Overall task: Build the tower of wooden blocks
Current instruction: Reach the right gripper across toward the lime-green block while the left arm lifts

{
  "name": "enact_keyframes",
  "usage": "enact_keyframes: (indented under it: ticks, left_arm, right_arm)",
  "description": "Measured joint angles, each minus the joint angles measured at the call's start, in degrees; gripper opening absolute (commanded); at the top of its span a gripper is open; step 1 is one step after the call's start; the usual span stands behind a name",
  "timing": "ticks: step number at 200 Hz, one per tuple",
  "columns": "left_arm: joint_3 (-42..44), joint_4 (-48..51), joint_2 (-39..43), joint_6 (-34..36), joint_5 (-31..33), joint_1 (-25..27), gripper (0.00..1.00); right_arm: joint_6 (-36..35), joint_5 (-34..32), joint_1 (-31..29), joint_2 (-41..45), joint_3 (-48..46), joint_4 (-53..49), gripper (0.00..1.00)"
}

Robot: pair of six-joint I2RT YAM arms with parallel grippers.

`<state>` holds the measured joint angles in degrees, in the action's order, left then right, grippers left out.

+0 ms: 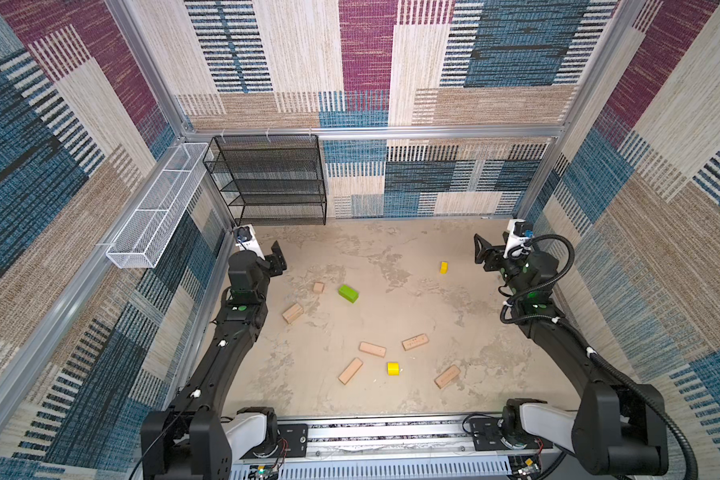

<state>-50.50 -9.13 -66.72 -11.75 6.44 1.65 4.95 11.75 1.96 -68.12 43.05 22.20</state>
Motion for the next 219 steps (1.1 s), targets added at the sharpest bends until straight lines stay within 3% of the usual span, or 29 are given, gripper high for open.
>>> enact_keyframes:
  ticks: [38, 65, 87, 145, 175, 219]
  left_arm:
    - [-13.0, 15.2, -5.2, -9.3, -13.2, 3.4, 0.75]
    - [-22.9, 25.4, -9.2, -9.4, -18.9, 10.4, 0.75]
    - [-24.5, 30.3, -8.8, -7.2, -20.5, 16.4, 0.76]
    - [-10.0, 36.6, 1.5, -3.3, -13.9, 18.9, 0.75]
    - [-7.7, 40.6, 4.8, -2.0, -10.1, 18.9, 0.74]
    - [-4.3, 43.5, 8.0, -0.4, -3.8, 19.1, 0.74]
  right_arm:
    - [4.4, 1.7, -3.3, -1.0, 10.4, -17.7, 0.81]
    - [4.7, 1.2, -10.1, -4.0, 18.3, -28.0, 0.8]
    - [3.9, 0.8, -16.3, -7.2, 24.5, -34.9, 0.79]
    - [1.2, -1.9, -29.0, -16.6, 39.5, -47.4, 0.77]
    - [-0.8, -5.4, -35.5, -23.2, 47.2, -51.8, 0.76]
    - [-3.8, -13.4, -45.7, -32.7, 55.5, -57.7, 0.63]
